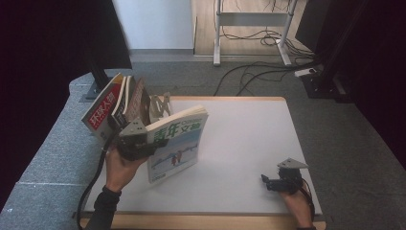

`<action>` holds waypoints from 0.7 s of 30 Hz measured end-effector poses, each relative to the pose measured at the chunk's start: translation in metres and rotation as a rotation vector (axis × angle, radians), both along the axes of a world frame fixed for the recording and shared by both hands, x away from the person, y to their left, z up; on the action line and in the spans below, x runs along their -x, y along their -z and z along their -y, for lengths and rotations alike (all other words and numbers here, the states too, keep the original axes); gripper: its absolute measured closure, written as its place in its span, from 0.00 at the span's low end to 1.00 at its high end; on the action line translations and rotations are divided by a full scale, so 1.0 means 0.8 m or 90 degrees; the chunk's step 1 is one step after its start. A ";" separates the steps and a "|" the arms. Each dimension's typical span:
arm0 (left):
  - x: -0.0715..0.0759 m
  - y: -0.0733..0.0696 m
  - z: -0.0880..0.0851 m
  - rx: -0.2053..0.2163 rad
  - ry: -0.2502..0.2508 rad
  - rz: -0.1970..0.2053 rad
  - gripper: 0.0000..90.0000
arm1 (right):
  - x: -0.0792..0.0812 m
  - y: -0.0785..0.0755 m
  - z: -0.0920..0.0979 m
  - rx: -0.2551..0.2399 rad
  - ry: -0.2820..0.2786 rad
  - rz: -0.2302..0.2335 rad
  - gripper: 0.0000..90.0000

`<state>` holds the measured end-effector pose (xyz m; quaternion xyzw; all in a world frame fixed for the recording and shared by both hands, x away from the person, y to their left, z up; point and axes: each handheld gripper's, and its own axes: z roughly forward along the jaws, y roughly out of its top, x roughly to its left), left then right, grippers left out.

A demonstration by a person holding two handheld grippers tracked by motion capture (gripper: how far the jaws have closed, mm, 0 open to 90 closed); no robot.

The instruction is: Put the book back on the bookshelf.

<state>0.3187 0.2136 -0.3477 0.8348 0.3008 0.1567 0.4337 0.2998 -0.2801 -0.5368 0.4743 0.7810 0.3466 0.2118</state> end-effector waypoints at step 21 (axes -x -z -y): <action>0.000 -0.017 -0.074 0.016 -0.170 0.009 0.83 | 0.000 0.000 0.000 0.000 -0.001 -0.001 0.11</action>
